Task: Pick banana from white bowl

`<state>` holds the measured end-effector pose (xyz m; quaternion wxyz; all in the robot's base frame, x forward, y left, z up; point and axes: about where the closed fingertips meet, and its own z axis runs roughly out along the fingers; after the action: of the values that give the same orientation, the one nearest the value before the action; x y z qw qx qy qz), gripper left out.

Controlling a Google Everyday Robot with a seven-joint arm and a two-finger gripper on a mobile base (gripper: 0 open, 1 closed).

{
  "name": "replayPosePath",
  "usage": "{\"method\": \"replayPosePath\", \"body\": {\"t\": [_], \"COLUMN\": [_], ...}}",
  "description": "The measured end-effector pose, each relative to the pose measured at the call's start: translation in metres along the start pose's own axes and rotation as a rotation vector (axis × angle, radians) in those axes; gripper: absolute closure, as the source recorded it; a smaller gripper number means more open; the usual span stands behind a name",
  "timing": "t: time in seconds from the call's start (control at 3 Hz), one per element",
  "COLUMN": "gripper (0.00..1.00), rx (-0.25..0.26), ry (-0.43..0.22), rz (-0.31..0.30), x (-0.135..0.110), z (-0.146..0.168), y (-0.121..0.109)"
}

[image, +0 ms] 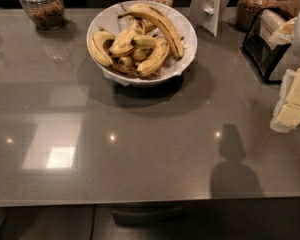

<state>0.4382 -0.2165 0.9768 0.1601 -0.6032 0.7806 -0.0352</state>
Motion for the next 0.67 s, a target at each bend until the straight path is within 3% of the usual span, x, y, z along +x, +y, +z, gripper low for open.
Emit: {"method": "replayPosePath", "body": {"t": [0.33,0.67], "gripper": [0.0,0.0], "rx": [0.0,0.02], "ry": [0.0,-0.048], "rz": [0.0,-0.009], "x": [-0.0001,-0.0082], "z": [0.0,0.0002], "y": [-0.0001,-0.0074]}}
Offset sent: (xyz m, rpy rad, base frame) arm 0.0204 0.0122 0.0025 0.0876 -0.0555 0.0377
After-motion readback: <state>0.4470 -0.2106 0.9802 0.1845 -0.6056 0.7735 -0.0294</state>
